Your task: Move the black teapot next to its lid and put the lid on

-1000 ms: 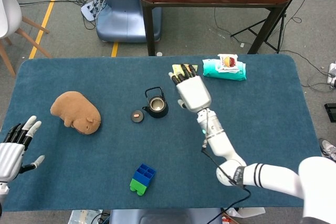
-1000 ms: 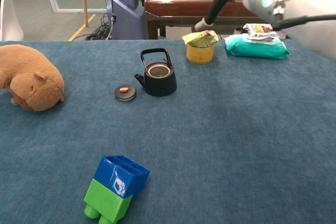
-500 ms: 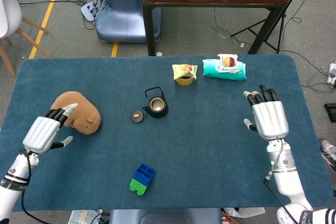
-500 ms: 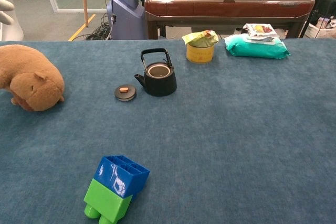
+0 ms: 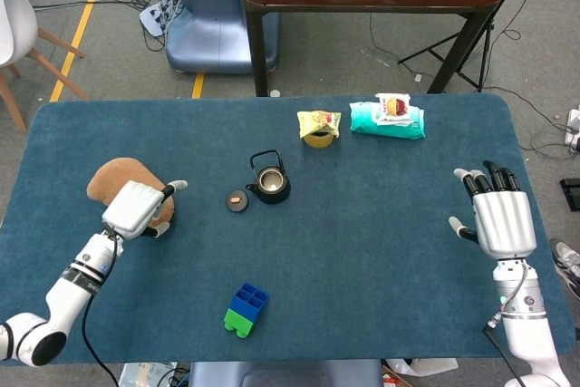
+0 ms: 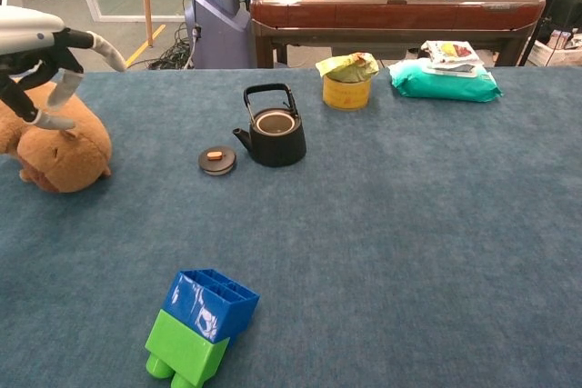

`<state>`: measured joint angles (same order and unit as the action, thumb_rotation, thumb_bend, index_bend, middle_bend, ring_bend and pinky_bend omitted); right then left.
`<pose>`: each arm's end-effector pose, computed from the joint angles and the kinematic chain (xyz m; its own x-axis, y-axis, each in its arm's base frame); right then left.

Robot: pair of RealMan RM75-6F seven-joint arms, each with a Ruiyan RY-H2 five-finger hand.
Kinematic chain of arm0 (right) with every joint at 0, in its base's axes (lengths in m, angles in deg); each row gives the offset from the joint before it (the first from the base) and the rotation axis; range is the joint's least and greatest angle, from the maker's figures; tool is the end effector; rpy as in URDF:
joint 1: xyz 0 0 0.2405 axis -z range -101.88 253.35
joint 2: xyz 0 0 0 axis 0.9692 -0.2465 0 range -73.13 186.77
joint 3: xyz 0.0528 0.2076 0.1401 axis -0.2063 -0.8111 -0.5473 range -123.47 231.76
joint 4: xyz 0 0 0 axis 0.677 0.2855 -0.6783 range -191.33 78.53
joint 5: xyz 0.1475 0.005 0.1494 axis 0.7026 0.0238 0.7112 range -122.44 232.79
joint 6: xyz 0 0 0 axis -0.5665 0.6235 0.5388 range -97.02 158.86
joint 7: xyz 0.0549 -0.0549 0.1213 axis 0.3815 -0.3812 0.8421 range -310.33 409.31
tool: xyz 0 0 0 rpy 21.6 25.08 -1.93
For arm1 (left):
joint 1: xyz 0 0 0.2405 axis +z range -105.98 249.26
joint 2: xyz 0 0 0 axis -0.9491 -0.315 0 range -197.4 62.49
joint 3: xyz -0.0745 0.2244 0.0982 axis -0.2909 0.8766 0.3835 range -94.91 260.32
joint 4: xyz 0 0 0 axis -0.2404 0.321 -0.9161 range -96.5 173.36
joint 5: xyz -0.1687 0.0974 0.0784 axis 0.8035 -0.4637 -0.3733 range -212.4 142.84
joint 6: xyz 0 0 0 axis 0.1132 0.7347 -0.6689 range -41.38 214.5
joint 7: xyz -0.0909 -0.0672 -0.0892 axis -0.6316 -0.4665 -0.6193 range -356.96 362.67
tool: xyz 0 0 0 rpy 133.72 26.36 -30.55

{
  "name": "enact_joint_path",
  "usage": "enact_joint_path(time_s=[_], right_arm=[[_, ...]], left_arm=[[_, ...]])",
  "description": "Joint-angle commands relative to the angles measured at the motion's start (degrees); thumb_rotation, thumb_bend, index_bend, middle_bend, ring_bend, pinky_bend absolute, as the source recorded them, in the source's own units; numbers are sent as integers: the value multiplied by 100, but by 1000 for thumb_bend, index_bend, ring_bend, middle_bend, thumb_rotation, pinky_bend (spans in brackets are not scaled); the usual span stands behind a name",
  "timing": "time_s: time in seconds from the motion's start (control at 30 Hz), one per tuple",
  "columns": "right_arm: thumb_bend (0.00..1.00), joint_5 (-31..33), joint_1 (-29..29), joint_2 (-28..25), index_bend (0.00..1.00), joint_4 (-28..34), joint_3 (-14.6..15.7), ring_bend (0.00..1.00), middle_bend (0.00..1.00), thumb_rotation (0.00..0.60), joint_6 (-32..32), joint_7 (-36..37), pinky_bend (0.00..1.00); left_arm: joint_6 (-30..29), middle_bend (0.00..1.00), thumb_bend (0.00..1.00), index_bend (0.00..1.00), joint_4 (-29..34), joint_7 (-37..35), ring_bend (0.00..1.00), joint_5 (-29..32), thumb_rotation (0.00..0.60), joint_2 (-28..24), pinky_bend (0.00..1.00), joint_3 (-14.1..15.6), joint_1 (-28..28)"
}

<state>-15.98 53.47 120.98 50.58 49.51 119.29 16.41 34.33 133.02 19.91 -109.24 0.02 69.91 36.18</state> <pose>-0.2235 -0.2572 0.1582 0.6359 0.1291 0.7609 -0.7662 -0.0128 0.6425 -0.1806 0.3414 0.0937 0.5912 0.1411 0.7941 0.7665 -0.4048 -0.4987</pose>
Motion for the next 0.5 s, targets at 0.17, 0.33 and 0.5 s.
enact_joint_path(time_s=[0.17,0.33,0.5], right_arm=[[89,-24,92,32,293,-73,-69,179,355,600,-134,125,216],[90,-43,167,34,293,-117,-109,180,355,600,-167,165,216],[89,-56,235,32,293,-146,-170,180,355,600,-184,212,216]], left_arm=[[637,830,149,220,-251,1269,890,1761,308,601,993,-142,-918],[617,848,148,219,-461,1809,905,2574,571,942,997,-124,-1378],[525,851,149,205,-678,2143,906,3071,600,1249,997,-66,-1760]])
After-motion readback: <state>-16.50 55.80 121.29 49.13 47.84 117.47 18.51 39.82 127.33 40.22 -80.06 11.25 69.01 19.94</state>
